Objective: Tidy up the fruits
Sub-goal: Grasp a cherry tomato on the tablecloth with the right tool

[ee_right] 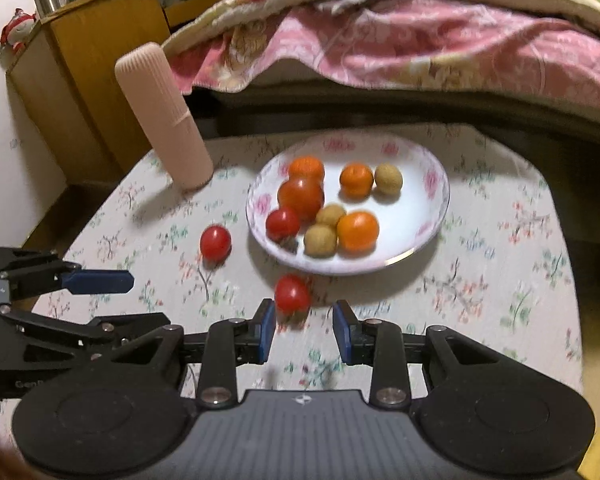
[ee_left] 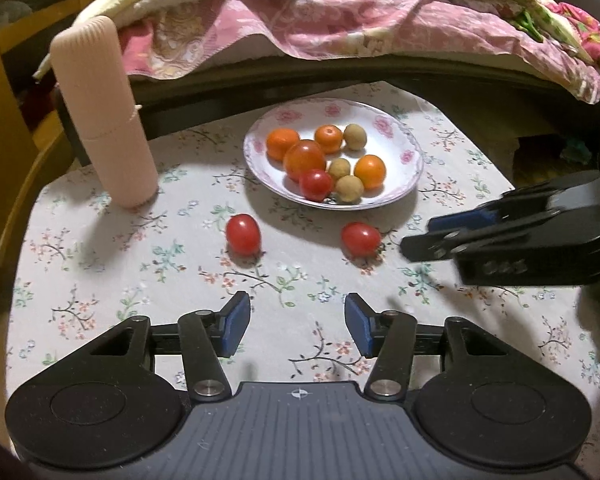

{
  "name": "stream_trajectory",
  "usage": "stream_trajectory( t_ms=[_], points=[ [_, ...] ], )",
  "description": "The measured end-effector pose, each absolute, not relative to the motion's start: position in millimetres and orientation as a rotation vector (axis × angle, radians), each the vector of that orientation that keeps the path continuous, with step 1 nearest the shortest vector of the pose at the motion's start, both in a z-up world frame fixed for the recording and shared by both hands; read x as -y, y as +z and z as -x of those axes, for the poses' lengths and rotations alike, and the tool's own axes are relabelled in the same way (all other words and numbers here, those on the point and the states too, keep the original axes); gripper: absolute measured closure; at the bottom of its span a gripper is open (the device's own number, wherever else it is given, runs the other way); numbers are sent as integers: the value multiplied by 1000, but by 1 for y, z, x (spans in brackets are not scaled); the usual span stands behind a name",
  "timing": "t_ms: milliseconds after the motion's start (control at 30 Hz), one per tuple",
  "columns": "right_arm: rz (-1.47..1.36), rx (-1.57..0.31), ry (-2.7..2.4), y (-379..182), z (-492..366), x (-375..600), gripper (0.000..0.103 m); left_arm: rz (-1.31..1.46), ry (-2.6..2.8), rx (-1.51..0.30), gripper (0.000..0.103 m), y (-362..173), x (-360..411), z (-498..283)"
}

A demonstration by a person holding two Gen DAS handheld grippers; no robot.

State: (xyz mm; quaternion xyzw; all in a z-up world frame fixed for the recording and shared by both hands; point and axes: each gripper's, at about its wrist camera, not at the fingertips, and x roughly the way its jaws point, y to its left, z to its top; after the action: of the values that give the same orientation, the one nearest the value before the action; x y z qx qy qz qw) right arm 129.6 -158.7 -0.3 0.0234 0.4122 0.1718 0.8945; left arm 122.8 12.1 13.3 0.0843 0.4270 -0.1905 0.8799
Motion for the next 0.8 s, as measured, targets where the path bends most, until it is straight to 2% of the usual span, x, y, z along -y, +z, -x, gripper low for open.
stream_trajectory(
  t_ms=[667, 800],
  points=[
    [50, -866, 403, -35, -173, 126, 69, -159, -382, -909, 39, -8, -23, -149],
    [93, -874, 390, -33, -166, 128, 74, -141, -367, -893, 40, -13, -21, -163]
  ],
)
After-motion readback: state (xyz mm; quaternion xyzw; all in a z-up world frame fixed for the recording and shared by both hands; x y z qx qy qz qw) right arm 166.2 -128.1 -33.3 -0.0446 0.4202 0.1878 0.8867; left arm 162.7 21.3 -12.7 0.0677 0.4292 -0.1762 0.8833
